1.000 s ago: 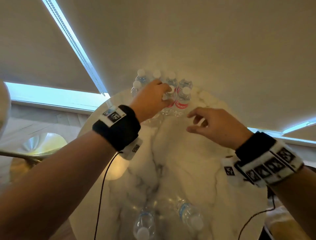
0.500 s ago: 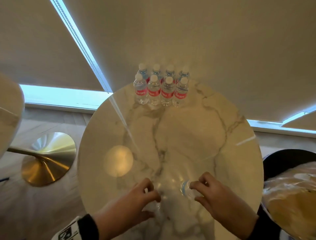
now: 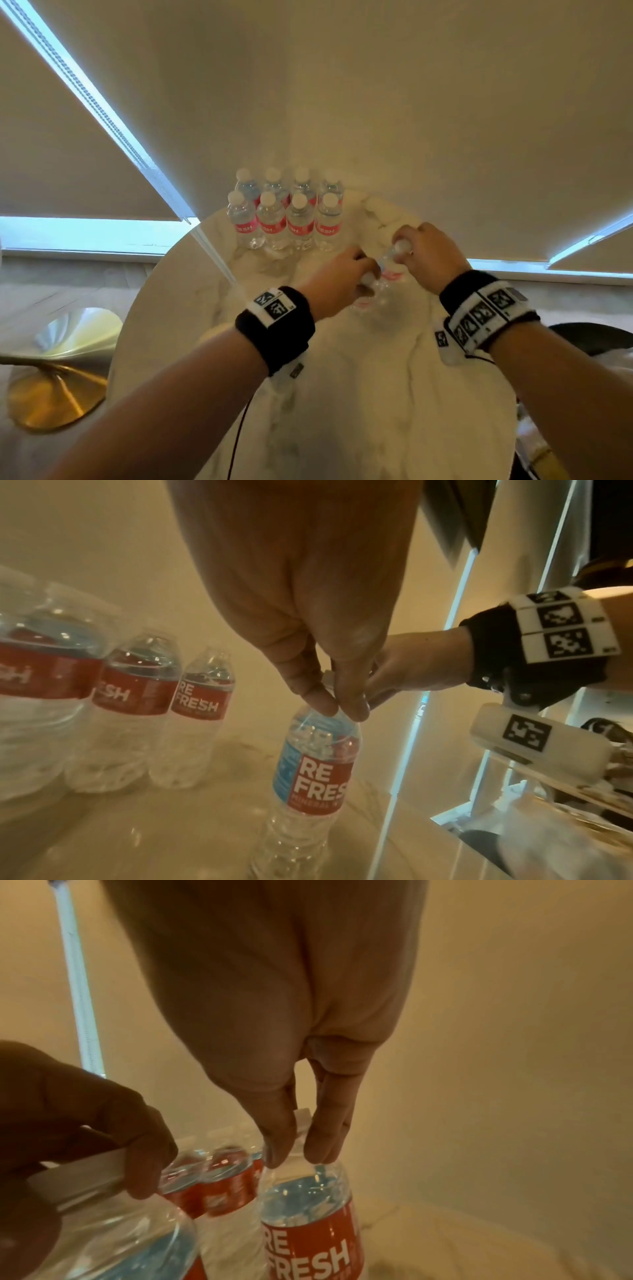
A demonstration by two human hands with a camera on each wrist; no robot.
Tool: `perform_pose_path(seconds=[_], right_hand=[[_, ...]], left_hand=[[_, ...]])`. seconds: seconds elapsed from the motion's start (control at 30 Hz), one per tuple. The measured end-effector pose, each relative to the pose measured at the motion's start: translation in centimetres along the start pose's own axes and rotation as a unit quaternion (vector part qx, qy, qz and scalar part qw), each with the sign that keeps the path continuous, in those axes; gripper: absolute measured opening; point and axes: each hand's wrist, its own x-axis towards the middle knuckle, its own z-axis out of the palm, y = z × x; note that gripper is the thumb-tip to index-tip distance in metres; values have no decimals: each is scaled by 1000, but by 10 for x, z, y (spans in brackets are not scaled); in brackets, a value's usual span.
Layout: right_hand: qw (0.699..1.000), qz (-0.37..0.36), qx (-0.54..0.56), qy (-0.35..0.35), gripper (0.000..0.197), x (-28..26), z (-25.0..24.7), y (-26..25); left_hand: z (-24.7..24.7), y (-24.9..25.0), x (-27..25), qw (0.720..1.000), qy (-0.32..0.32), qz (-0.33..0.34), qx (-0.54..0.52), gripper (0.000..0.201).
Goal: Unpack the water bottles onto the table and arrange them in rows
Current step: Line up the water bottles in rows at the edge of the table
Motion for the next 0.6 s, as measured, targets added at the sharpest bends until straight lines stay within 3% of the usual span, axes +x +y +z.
perform_pose_path(seconds=[0.27, 0.47, 0.6], right_hand=[[999, -36, 11, -7, 23, 137, -23, -18], [997, -69, 33, -29, 24, 161, -27, -42], [996, -61, 62, -29, 34, 155, -29, -38]], left_hand=[[-44, -35, 98, 998, 6, -12, 64, 38], [-50, -54, 118, 997, 38, -17, 64, 42], [-45, -53, 112, 994, 71, -33, 73, 58]])
